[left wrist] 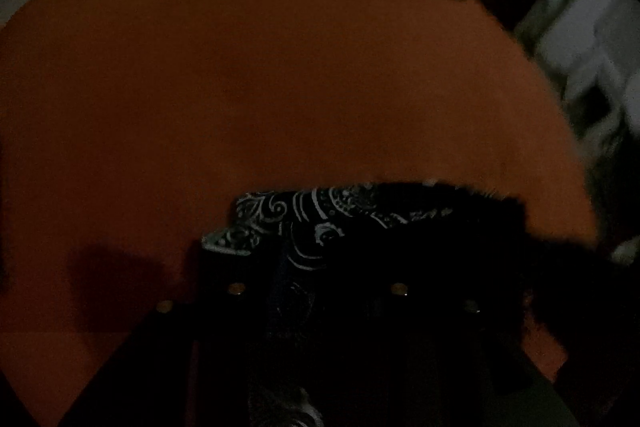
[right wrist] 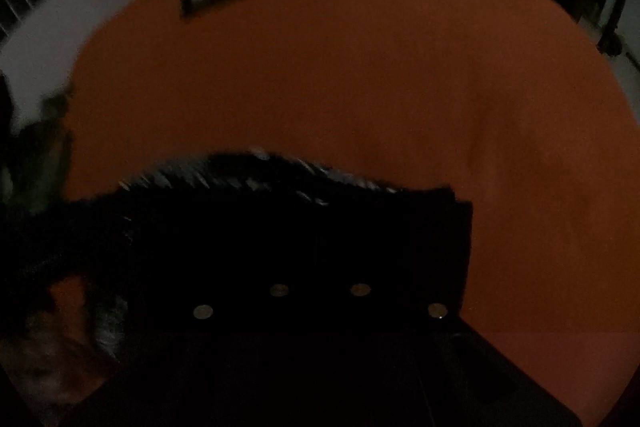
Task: Fold clothes
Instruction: 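Press the folded paisley bundle flat with the left tool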
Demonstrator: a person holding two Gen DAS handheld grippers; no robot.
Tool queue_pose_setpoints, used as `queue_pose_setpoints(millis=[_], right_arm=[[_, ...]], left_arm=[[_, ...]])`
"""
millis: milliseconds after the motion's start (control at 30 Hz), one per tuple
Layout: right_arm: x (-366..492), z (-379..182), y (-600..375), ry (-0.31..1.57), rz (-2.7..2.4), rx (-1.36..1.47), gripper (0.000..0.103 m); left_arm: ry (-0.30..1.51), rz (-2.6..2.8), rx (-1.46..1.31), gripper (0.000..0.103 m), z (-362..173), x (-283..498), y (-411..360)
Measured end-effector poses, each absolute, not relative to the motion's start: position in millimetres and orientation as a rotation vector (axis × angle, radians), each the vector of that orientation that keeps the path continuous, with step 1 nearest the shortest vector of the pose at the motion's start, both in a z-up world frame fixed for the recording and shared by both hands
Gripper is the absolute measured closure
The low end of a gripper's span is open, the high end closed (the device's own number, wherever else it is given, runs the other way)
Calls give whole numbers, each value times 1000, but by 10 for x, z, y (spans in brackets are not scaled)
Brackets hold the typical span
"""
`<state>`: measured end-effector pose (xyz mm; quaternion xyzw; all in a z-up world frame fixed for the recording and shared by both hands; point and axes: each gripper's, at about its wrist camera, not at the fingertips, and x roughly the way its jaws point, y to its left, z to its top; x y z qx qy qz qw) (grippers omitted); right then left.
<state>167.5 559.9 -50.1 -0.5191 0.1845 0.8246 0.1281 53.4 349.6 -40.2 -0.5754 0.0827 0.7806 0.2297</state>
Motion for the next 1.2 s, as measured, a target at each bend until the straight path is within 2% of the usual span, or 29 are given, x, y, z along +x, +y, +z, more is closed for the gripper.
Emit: queue_pose_setpoints(millis=[33,133,200,333,467,533,667,733,833,933,1000,1100,1200], right_arm=[[1637,-495,5614,504,2392,-1502,101],[1479,-713,5724,466,2348,-1598,103],[1522,-571,5798,535,2371,-1567,103],[2209,10,5777,646,2472,-1394,102],[2779,-72,5568,825,2443,-1462,102],[2964,-307,5429,805,2409,-1504,102],[3160,-483,5456,824,2362,-1536,103],[3234,-443,5474,818,2368,-1535,97],[3366,-251,5366,733,2429,-1514,97],[3314,-501,5311,719,2426,-1601,96],[3339,-536,5285,677,2427,-1614,96],[3397,-288,5258,669,2509,-1570,95],[3496,-164,5260,716,2542,-1536,88]], left_arm=[[294,2132,-1590,65,-476,526,3550],[306,2156,-1568,64,-347,591,3491],[244,2172,-1553,64,-191,706,3356],[117,2105,-1575,63,1,1169,3056],[231,2068,-1554,63,-182,1608,3057],[298,2123,-1500,61,-271,1728,3022],[269,2169,-1446,61,-152,1991,2757],[252,2173,-1399,55,-9,2254,2670],[366,2150,-1391,53,-190,2369,2562],[420,2184,-1320,53,-163,2545,2375],[377,2213,-1330,53,-60,2558,2243],[147,2162,-1362,53,161,2633,1893],[-4,2094,-1416,52,18,2376,2099]])
